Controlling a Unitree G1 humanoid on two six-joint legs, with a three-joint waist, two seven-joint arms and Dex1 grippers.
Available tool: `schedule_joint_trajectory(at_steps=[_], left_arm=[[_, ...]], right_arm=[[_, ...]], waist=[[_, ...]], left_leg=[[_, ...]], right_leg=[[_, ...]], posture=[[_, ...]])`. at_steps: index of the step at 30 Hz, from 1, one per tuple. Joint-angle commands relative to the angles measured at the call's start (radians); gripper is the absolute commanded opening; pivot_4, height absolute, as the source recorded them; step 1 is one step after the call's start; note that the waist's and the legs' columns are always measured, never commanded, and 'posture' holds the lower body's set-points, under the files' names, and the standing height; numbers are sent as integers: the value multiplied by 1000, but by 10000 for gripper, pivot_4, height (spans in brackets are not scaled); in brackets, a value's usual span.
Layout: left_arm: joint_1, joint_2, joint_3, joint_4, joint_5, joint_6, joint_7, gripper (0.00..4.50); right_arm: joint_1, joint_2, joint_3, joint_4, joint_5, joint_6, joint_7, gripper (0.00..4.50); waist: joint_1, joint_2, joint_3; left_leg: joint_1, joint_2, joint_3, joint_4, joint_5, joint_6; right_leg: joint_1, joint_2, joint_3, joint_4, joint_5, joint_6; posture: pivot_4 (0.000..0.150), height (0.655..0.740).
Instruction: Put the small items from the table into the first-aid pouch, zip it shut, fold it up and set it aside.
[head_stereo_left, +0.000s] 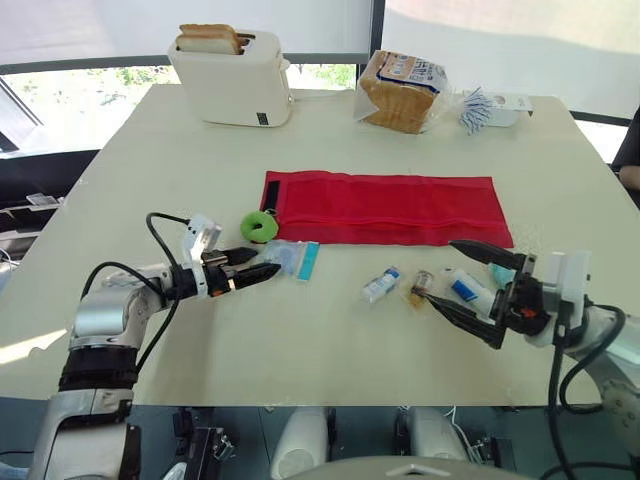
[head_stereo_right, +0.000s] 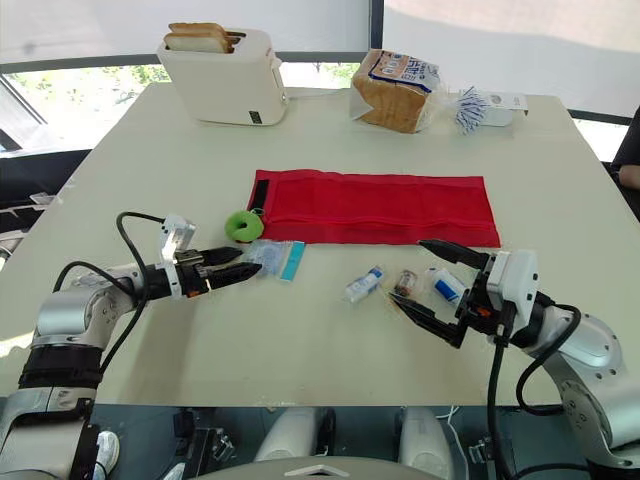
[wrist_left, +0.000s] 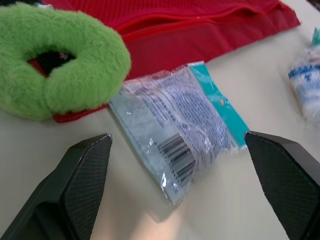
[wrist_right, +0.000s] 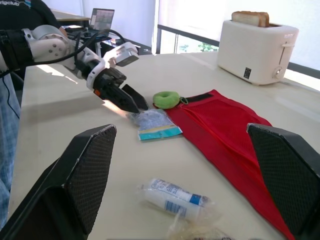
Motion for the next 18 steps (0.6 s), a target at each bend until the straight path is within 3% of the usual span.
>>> schedule_joint_trajectory(at_steps=[1,8,13,17,18], left_arm=[[-30,-24,19,39,-21,95,60,45000],[-29,-47,-30,7,17,109,100,45000],[8,-31,-8,-28,3,93,81,24784],[24,-33,24,-64,-29,106,81,4347],[30,-34,31,-77,-40,105,80,1078]], right_arm=[[-30,12,14,-46,1,0,-26,44559],[-39,24,24,-23,-20,-14,-25,44559],[-40,22,14,-33,-19,-6,-37,45000],[-39,21,18,-41,-22,1,-53,45000],[-41,22,21,-46,-19,7,-59,45000]], waist=[[-1,0,0],[0,0,-1],[-3,0,-1],[-2,-1,-1],[-3,-1,-1]], left_leg=[[0,0,0,0,0,0],[0,0,0,1,0,0],[1,0,1,1,0,0],[0,1,1,1,0,-1],[0,1,1,2,0,0]], right_leg=[[0,0,0,1,0,0],[0,0,0,2,0,0],[0,0,1,2,0,0],[0,0,2,2,0,0],[0,0,2,2,0,0]], posture=[[1500,7400],[1500,7400],[1500,7400],[1500,7400],[1500,7400]])
